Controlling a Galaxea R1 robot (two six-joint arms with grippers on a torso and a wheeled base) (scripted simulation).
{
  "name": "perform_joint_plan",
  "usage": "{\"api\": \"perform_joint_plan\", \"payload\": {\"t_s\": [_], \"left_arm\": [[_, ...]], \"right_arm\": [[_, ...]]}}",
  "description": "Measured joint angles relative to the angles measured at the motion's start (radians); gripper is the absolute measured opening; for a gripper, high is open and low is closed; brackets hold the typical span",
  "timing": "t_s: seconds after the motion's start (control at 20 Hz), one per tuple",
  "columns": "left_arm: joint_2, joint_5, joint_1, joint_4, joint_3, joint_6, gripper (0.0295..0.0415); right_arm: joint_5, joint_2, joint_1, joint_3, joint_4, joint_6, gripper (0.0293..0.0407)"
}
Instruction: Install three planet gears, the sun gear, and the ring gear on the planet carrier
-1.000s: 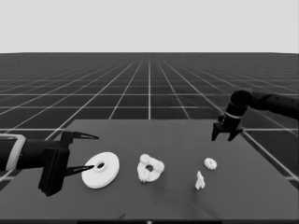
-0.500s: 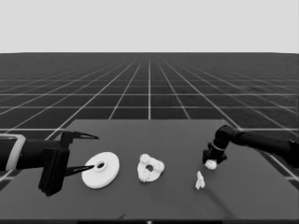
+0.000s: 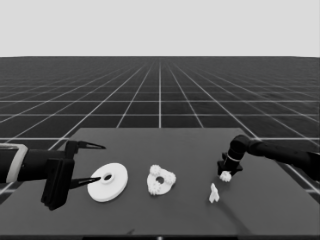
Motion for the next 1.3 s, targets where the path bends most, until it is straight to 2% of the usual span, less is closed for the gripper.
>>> {"api": "perform_joint_plan", "payload": {"t_s": [0.15, 0.2, 0.25, 0.3, 0.35, 0.5, 0.65, 0.7, 0.75, 0.8, 0.95, 1.15, 1.2, 1.25, 1.3], "left_arm": [[0.000, 0.000, 0.000, 0.000, 0.000, 0.000, 0.0385], [0.000, 0.000, 0.000, 0.000, 0.000, 0.000, 0.0385], [0.000, 0.000, 0.000, 0.000, 0.000, 0.000, 0.0385], [0.000, 0.000, 0.000, 0.000, 0.000, 0.000, 0.0385], [0.000, 0.000, 0.000, 0.000, 0.000, 0.000, 0.0385], [0.000, 0.000, 0.000, 0.000, 0.000, 0.000, 0.0385], [0.000, 0.000, 0.000, 0.000, 0.000, 0.000, 0.0385], [0.000, 0.000, 0.000, 0.000, 0.000, 0.000, 0.0385], [0.000, 0.000, 0.000, 0.000, 0.000, 0.000, 0.0385], [0.000, 0.000, 0.000, 0.000, 0.000, 0.000, 0.0385], [0.000, 0.000, 0.000, 0.000, 0.000, 0.000, 0.0385], [0.000, 0.000, 0.000, 0.000, 0.000, 0.000, 0.0385], [0.000, 0.000, 0.000, 0.000, 0.000, 0.000, 0.0385], [0.000, 0.000, 0.000, 0.000, 0.000, 0.000, 0.0385], [0.000, 0.000, 0.000, 0.000, 0.000, 0.000, 0.0385]], "right_arm": [[0.000, 0.000, 0.000, 0.000, 0.000, 0.000, 0.0312], [-0.130, -0.077, 0.105, 0.160, 0.077, 0.056, 0.0312], [-0.203, -0.103, 0.229, 0.205, 0.147, 0.069, 0.0312], [-0.245, -0.102, 0.302, 0.201, 0.192, 0.066, 0.0312], [-0.270, -0.096, 0.344, 0.189, 0.219, 0.062, 0.0312], [-0.299, -0.085, 0.386, 0.166, 0.247, 0.053, 0.0312], [-0.304, -0.082, 0.394, 0.160, 0.253, 0.051, 0.0312], [-0.292, 0.005, 0.396, 0.360, 0.268, 0.459, 0.0312], [-0.280, 0.251, 0.397, 0.388, 0.274, 0.674, 0.0310], [-0.275, 0.439, 0.397, 0.298, 0.275, 0.735, 0.0310], [-0.275, 0.657, 0.397, 0.084, 0.274, 0.712, 0.0310], [-0.276, 0.704, 0.397, 0.017, 0.273, 0.693, 0.0310], [-0.251, 0.703, 0.281, 0.026, 0.137, 0.701, 0.0310], [-0.236, 0.709, 0.181, 0.004, 0.054, 0.687, 0.0310], [-0.223, 0.717, 0.127, -0.027, 0.008, 0.667, 0.0310]]}}
